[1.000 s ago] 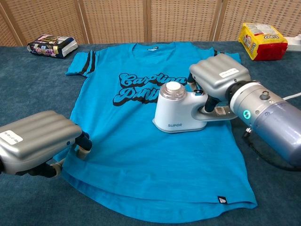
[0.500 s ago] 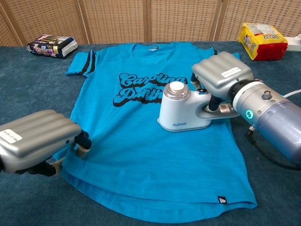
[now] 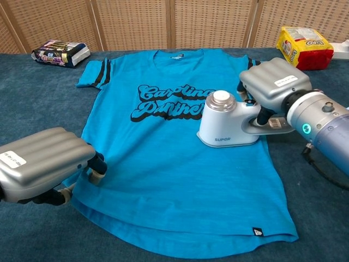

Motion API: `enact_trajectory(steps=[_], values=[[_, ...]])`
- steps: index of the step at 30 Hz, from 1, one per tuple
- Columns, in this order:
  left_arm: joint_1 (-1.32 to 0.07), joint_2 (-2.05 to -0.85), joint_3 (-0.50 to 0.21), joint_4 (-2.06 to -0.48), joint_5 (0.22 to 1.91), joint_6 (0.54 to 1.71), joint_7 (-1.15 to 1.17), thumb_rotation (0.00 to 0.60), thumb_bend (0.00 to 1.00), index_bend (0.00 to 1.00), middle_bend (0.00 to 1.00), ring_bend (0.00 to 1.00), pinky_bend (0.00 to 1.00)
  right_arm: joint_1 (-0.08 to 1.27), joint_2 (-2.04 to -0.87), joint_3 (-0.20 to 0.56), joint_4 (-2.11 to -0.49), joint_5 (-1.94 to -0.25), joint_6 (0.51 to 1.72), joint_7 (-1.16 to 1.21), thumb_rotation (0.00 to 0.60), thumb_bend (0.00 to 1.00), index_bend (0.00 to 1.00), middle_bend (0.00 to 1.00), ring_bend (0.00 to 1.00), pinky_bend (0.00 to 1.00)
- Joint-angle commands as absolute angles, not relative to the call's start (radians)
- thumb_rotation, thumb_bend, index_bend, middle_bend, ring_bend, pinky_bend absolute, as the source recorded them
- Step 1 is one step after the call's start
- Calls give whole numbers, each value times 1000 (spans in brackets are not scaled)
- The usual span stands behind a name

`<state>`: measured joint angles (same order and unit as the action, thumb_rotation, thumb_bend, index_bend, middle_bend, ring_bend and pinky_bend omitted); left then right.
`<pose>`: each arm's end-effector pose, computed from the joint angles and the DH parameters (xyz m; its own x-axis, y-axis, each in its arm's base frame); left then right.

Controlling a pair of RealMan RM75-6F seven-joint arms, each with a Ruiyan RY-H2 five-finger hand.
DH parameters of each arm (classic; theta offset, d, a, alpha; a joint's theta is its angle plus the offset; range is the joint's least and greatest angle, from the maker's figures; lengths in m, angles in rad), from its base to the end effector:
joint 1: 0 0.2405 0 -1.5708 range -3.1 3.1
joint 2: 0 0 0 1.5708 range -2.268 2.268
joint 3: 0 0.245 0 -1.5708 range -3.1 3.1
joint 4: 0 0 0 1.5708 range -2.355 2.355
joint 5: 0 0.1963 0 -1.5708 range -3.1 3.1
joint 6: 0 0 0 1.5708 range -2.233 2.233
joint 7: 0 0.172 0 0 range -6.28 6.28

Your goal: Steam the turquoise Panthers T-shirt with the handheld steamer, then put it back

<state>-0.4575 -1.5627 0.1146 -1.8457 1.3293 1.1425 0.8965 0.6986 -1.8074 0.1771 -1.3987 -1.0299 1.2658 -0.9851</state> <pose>-0.1358 0.2010 -0.0413 0.6976 0.2360 0.6765 0.6622 -0.5730 -0.4829 -0.1247 -0.3384 -0.0422 0.7527 -0.0076 0.6583 -0.6399 -0.2434 0.7289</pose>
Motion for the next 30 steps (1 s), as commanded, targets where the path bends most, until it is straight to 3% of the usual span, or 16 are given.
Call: enact_trajectory(steps=[1, 18, 30], values=[[-459, -1559, 115, -1850, 1327, 1140, 902, 599, 482, 659, 505, 451, 576, 703, -1816, 175, -1400, -1036, 1263, -990, 600, 277, 783, 776, 805, 731], [-475, -1545, 107, -1872, 1282, 1124, 935, 600, 482, 659, 505, 451, 577, 717, -1864, 164, -1432, -1055, 1267, -1046, 600, 275, 783, 775, 805, 732], [-473, -1554, 117, -1879, 1280, 1132, 949, 599, 482, 659, 505, 451, 577, 751, -1872, 214, -1340, -1059, 1240, -1024, 600, 275, 782, 774, 805, 730]])
